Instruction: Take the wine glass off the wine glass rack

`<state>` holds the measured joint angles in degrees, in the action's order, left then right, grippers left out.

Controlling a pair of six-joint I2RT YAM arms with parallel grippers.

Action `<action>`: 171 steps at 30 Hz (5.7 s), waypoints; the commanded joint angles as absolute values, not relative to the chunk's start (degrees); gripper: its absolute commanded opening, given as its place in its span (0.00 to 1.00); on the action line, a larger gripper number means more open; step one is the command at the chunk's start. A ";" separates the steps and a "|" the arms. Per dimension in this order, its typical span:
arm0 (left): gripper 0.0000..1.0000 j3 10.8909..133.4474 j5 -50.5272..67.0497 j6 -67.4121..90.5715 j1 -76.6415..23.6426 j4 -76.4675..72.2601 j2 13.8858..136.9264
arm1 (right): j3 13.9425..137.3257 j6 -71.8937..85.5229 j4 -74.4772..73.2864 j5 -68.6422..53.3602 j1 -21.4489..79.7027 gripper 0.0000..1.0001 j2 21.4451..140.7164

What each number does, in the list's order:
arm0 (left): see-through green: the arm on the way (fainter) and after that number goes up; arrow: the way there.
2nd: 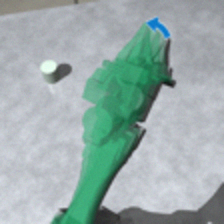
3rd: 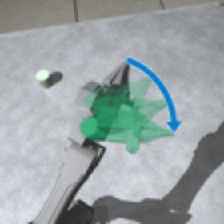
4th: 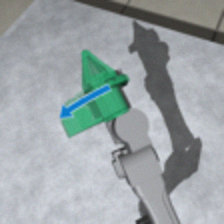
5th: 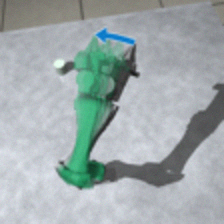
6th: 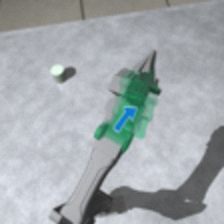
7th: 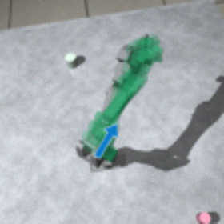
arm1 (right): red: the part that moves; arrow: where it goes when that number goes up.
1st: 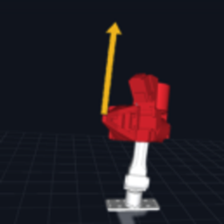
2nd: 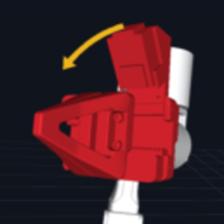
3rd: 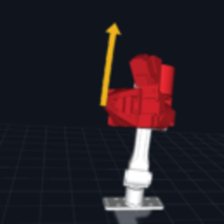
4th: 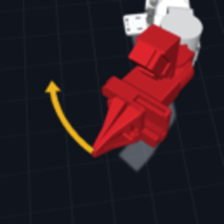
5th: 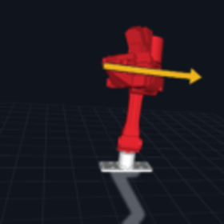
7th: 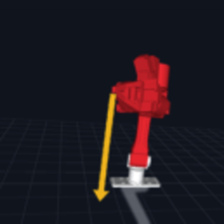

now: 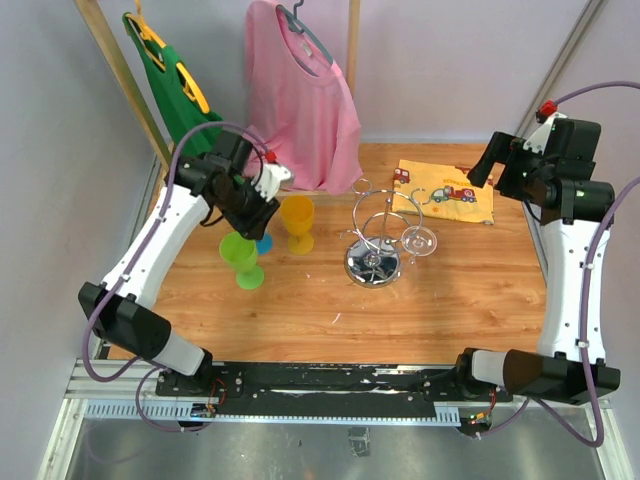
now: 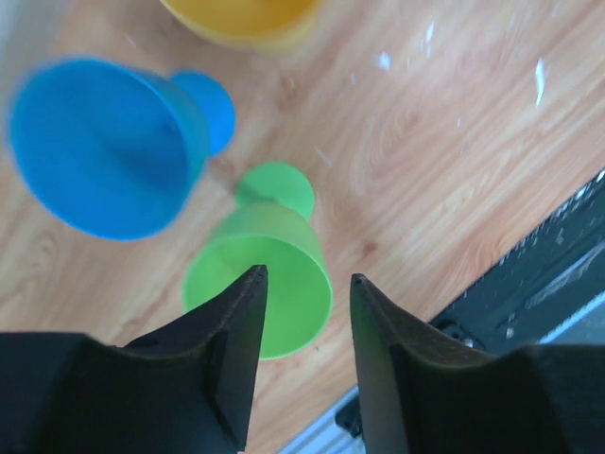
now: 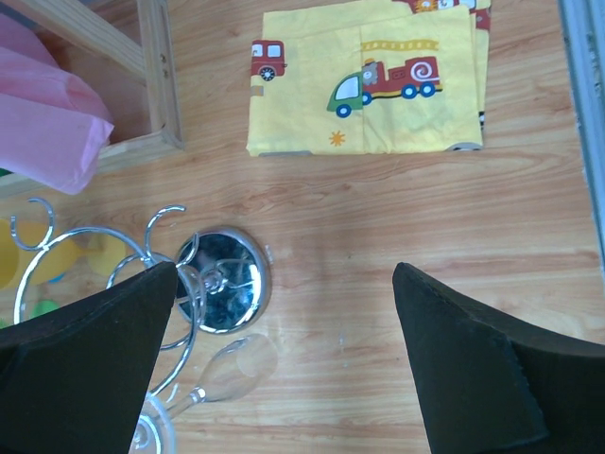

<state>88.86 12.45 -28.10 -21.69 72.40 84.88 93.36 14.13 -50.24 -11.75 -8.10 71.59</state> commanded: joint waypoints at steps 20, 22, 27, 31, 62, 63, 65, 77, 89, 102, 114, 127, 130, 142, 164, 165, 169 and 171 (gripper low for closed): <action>0.82 110.91 34.95 -1.23 -22.41 48.98 95.17 | 79.07 29.65 -62.96 -54.92 -19.03 0.81 64.54; 0.87 111.00 37.20 1.24 -22.42 46.64 96.09 | 76.49 30.82 -61.70 -57.19 -19.10 0.76 62.50; 0.98 110.99 40.66 4.37 -22.41 43.53 97.91 | 71.26 33.84 -58.20 -61.13 -19.12 0.72 58.87; 0.99 110.41 43.12 4.76 -22.41 43.50 98.15 | 67.51 34.17 -57.83 -62.62 -19.20 0.72 56.79; 0.99 100.90 47.36 4.58 -23.38 43.50 92.08 | 59.83 37.37 -46.52 -64.17 -17.93 0.41 57.29; 1.00 100.85 47.31 4.57 -23.38 43.51 92.18 | 59.70 37.55 -46.04 -64.16 -17.80 0.41 57.40; 0.99 100.88 47.36 4.61 -23.45 43.51 92.20 | 59.52 37.91 -45.13 -64.10 -17.38 0.41 57.66; 0.99 100.60 47.34 4.01 -23.69 44.02 92.04 | 60.67 38.98 -41.22 -63.31 -14.00 0.34 60.83; 0.99 100.24 47.12 3.45 -23.73 44.49 91.92 | 60.81 38.85 -40.90 -62.22 -10.85 0.28 61.88; 0.99 100.26 47.60 3.35 -23.73 44.63 92.46 | 60.91 38.85 -40.80 -61.22 -10.90 0.14 62.41; 0.99 100.10 47.90 3.08 -23.82 45.17 92.94 | 58.24 42.18 -35.80 -64.16 -10.85 0.01 61.92; 0.99 100.03 48.56 2.68 -23.82 45.57 93.81 | 58.21 42.19 -35.12 -66.72 -11.49 0.01 59.72; 0.99 100.35 48.70 2.85 -23.87 45.61 94.20 | 57.99 42.31 -35.07 -67.62 -11.80 0.01 58.89; 0.99 101.45 49.44 3.75 -24.94 45.62 95.83 | 55.50 39.79 -39.83 -68.99 -15.94 0.01 54.49; 0.99 102.70 49.66 3.26 -25.50 46.32 96.30 | 57.68 38.78 -45.82 -69.96 -17.82 0.01 51.03; 0.99 102.69 49.70 3.30 -25.49 46.32 96.30 | 57.92 38.72 -46.23 -69.92 -17.85 0.01 50.94; 0.99 102.76 49.86 3.13 -25.62 46.32 96.17 | 60.06 36.49 -50.05 -68.78 -18.14 0.01 50.93; 0.99 102.72 49.80 3.12 -25.58 46.32 96.07 | 62.04 34.19 -53.82 -67.93 -18.17 0.01 51.26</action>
<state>100.75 48.58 3.42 -24.95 46.39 95.96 57.43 38.30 -47.37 -67.70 -17.28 51.86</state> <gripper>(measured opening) 0.993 0.032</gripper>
